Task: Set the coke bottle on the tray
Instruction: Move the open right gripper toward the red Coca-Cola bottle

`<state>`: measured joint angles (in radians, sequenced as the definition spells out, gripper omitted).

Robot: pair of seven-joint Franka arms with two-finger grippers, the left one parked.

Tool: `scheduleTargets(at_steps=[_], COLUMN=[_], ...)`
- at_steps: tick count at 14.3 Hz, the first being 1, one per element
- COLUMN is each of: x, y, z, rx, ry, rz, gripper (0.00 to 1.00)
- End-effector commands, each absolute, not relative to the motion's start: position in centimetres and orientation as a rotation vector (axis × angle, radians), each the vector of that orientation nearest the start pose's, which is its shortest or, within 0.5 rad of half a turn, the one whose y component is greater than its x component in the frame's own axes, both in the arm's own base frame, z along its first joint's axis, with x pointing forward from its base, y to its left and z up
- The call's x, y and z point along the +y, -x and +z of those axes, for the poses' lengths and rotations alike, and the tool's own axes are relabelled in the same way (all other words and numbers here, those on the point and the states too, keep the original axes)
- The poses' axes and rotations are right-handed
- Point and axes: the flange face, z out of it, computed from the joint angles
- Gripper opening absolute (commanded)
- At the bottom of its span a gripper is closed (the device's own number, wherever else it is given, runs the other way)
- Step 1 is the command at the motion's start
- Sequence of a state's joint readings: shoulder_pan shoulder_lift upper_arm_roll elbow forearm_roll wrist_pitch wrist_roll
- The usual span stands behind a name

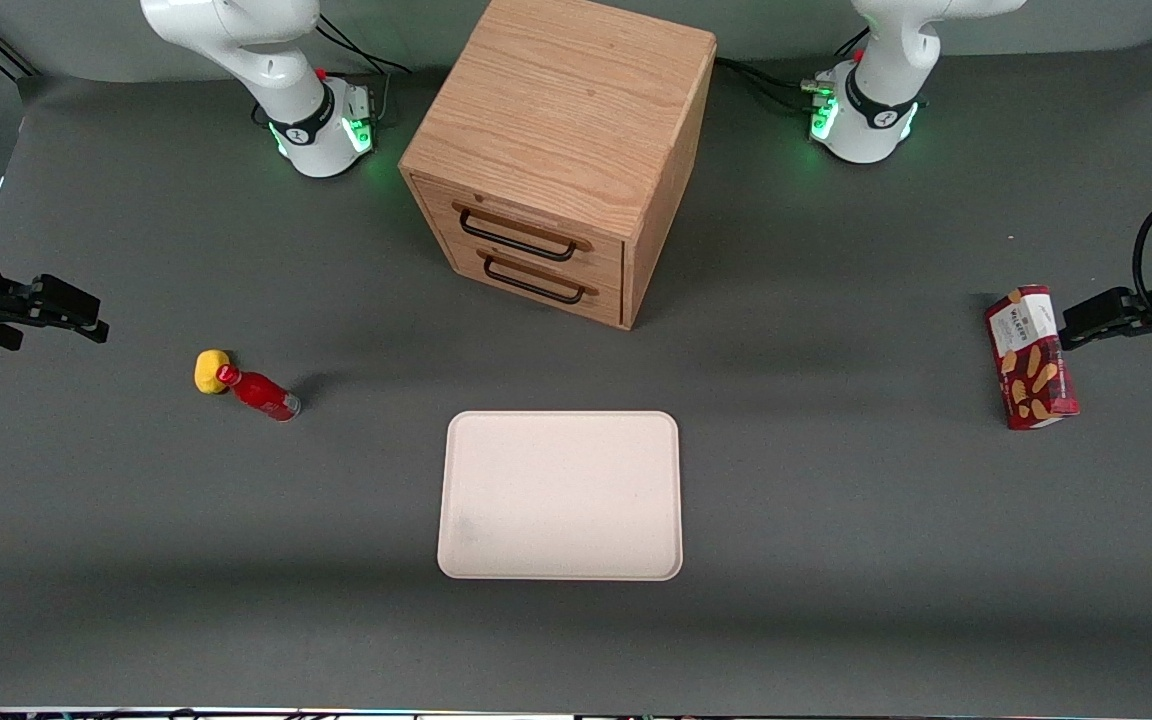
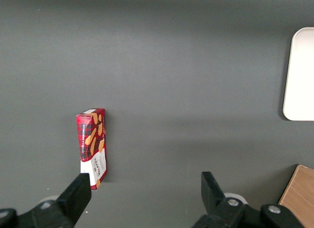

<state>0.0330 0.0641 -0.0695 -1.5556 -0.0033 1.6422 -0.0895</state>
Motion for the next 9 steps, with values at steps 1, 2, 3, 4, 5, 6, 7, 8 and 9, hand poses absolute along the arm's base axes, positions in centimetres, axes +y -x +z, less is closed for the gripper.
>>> scheduleTargets(at_steps=[1,2,3,4,5,6,7,8,9], x=[-1.0,-0.6,-0.6,-0.5,-0.6,-0.7,-0.9,-1.2,-1.3], y=[-55.9,-55.0,-54.2,-53.4,-52.8,-52.0,-51.4,-50.9,-50.9], z=[61.4,61.4,61.3,61.0,61.1,61.0,60.7,60.6,60.2], rx=[-0.08,-0.095,-0.097,-0.095,-0.081,-0.082,-0.077,-0.071,-0.066], ry=[3.153,3.151,3.148,3.146,3.143,3.14,3.136,3.134,3.134], rz=[0.015,0.022,0.032,0.042,0.037,0.04,0.049,0.047,0.057], gripper=[1.0,1.0,1.0,1.0,1.0,1.0,1.0,1.0,1.0])
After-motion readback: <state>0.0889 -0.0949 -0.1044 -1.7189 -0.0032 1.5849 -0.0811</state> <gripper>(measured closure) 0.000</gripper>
